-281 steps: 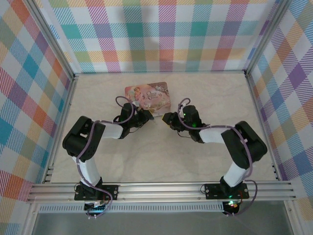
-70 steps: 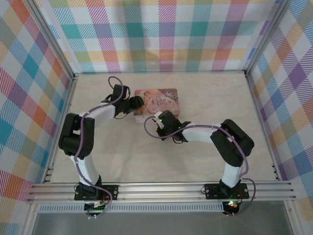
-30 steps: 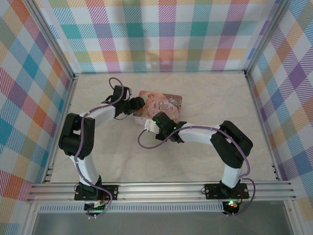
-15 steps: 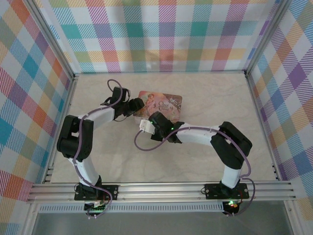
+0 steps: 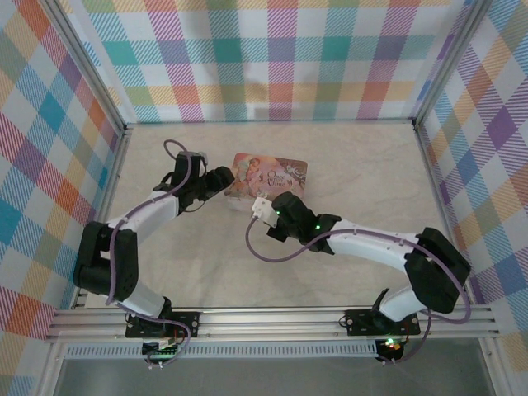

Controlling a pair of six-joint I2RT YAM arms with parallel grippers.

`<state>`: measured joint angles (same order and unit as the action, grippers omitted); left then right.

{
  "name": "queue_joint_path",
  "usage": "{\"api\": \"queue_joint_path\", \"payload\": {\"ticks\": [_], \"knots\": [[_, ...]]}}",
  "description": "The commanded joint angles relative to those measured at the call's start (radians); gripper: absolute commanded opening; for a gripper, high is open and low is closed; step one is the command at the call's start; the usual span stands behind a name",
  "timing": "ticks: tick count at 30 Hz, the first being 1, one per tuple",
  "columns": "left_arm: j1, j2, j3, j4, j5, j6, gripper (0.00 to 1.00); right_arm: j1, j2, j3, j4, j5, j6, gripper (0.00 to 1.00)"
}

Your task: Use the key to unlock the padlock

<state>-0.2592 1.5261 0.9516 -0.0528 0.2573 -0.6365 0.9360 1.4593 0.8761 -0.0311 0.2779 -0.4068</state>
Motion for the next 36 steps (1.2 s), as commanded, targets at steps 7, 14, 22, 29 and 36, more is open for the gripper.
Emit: {"api": "queue_joint_path", "payload": {"ticks": [7, 14, 22, 29, 36], "knots": [[-0.006, -0.154, -0.134, -0.011, 0.04, -0.025, 0.68, -0.094, -0.186, -0.067, -0.101, 0.076, 0.262, 0.0], [-0.021, -0.224, -0.18, -0.029, 0.04, -0.027, 0.72, -0.287, -0.258, -0.069, -0.246, 0.054, 0.476, 0.0], [-0.026, -0.241, -0.19, -0.042, 0.033, -0.031, 1.0, -0.53, -0.185, -0.028, -0.422, -0.058, 0.673, 0.0], [-0.028, -0.263, -0.215, -0.055, 0.013, -0.023, 1.0, -0.641, -0.06, 0.01, -0.473, -0.144, 0.738, 0.0], [-0.028, -0.263, -0.24, -0.056, 0.009, -0.028, 1.0, -0.696, 0.056, 0.049, -0.49, -0.186, 0.751, 0.0]]}}
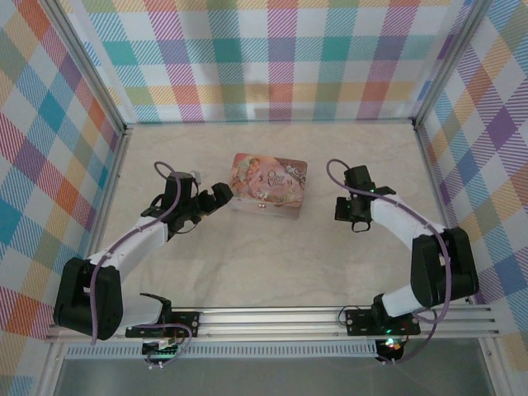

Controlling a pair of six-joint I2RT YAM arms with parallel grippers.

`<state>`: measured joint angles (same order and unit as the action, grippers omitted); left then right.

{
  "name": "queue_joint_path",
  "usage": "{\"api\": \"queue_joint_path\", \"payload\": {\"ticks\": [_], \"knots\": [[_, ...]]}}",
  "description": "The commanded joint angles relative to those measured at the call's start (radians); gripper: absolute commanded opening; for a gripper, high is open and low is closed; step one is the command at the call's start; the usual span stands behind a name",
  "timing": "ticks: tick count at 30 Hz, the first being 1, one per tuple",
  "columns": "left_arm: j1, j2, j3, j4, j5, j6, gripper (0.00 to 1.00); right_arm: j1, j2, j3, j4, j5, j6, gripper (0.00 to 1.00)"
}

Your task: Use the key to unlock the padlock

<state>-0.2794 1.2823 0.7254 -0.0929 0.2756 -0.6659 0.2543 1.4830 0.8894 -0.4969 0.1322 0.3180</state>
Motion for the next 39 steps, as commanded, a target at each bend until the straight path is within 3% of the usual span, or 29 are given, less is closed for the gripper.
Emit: {"api": "queue_joint_path", "payload": {"ticks": [1, 8, 13, 21, 22, 24, 29, 34, 39], "knots": [[-0.007, -0.02, -0.017, -0.015, -0.01, -0.001, 1.0, -0.019, 0.048, 0.04, -0.022, -0.045, 0.024, 0.0], [-0.007, -0.012, -0.021, -0.012, -0.013, -0.007, 1.0, -0.023, 0.125, 0.066, -0.011, -0.065, 0.031, 0.02], [-0.007, 0.0, -0.023, -0.007, -0.012, -0.013, 1.0, -0.023, 0.126, 0.082, -0.012, -0.088, 0.037, 0.24], [-0.007, 0.0, -0.007, -0.022, -0.038, -0.025, 1.0, -0.023, -0.015, 0.073, -0.028, -0.072, 0.03, 0.48], [-0.007, -0.001, 0.001, -0.032, -0.049, -0.021, 1.0, -0.022, -0.036, 0.067, -0.021, -0.067, 0.031, 0.55], [-0.007, -0.006, 0.022, -0.064, -0.071, -0.004, 1.0, -0.023, -0.074, 0.061, -0.009, -0.058, 0.03, 1.0], [-0.008, -0.032, 0.109, -0.225, -0.206, 0.073, 1.0, -0.023, -0.14, 0.054, 0.034, -0.027, 0.012, 1.0], [-0.007, -0.041, 0.211, -0.366, -0.378, 0.201, 1.0, -0.023, -0.177, 0.053, 0.083, 0.094, 0.021, 1.0], [-0.004, -0.085, 0.195, -0.311, -0.565, 0.337, 1.0, -0.023, -0.268, -0.08, 0.316, 0.27, -0.041, 1.0]]}}
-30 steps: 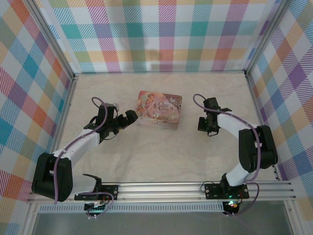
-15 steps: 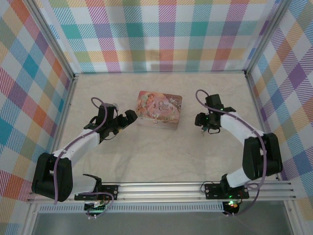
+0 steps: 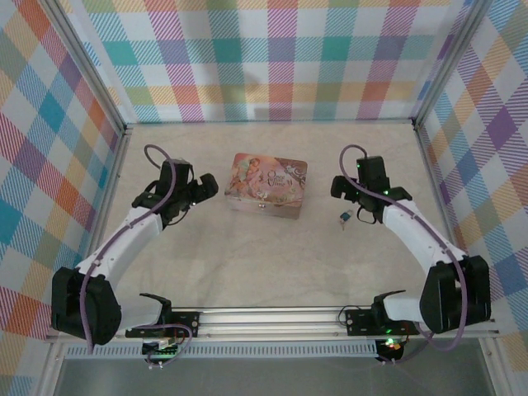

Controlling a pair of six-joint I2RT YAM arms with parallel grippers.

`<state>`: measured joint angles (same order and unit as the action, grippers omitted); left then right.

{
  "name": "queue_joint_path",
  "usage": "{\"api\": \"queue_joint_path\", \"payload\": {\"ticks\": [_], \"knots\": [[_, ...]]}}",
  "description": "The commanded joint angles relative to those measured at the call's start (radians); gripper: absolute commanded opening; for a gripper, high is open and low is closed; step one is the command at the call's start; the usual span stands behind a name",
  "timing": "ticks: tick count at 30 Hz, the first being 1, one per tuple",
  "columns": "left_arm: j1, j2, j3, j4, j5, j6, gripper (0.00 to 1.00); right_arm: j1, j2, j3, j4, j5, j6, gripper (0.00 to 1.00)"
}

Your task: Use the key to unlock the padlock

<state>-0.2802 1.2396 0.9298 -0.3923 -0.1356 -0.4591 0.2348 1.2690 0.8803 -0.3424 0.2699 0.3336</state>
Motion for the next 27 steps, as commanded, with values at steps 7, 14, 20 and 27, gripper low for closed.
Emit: {"api": "queue_joint_path", "payload": {"ticks": [7, 14, 20, 27], "knots": [[0.044, -0.081, -0.253, 0.351, -0.372, 0.36, 1.0, -0.018, -0.094, -0.303, 0.492, 0.314, -0.189, 1.0], [0.129, 0.106, -0.361, 0.713, -0.384, 0.392, 1.0, -0.042, 0.086, -0.455, 0.935, 0.334, -0.269, 1.0], [0.164, 0.294, -0.435, 1.057, -0.306, 0.411, 1.0, -0.1, 0.19, -0.541, 1.277, 0.174, -0.313, 1.0], [0.169, 0.334, -0.548, 1.284, -0.132, 0.473, 1.0, -0.174, 0.296, -0.516, 1.301, -0.062, -0.312, 1.0]]}}
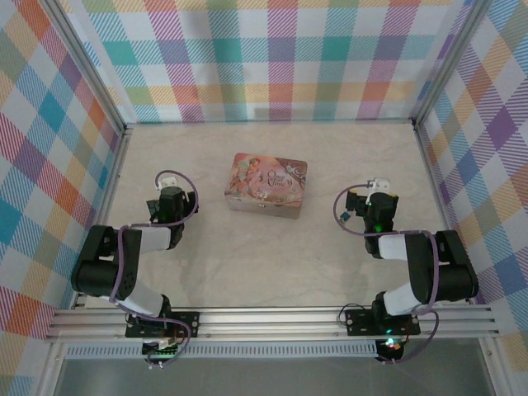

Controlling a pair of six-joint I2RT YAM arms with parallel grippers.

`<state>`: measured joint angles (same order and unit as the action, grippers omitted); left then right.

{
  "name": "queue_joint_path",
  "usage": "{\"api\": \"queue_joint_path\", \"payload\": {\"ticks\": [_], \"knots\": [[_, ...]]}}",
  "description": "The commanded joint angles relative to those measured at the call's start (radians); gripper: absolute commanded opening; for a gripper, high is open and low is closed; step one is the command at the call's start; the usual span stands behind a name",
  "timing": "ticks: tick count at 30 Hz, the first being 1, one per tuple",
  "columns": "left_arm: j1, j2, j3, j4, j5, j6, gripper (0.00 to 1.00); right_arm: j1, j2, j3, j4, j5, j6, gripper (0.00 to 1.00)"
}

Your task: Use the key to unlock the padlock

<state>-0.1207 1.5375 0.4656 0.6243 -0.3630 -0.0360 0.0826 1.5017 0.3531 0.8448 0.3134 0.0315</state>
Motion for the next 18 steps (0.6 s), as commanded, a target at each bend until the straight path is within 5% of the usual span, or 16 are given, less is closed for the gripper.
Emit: {"api": "queue_joint_path", "payload": {"ticks": [1, 2, 18], "knots": [[0.009, 0.046, -0.097, 0.319, 0.063, 0.039, 1.0, -0.031, 0.02, 0.043, -0.011, -0.119, 0.017, 0.99], [0.02, 0.011, -0.057, 0.176, 0.064, 0.012, 1.0, -0.039, 0.043, 0.029, 0.066, -0.127, 0.009, 1.0], [0.013, 0.025, -0.067, 0.224, 0.053, 0.027, 1.0, -0.038, 0.031, 0.032, 0.034, -0.137, 0.008, 1.0]]}}
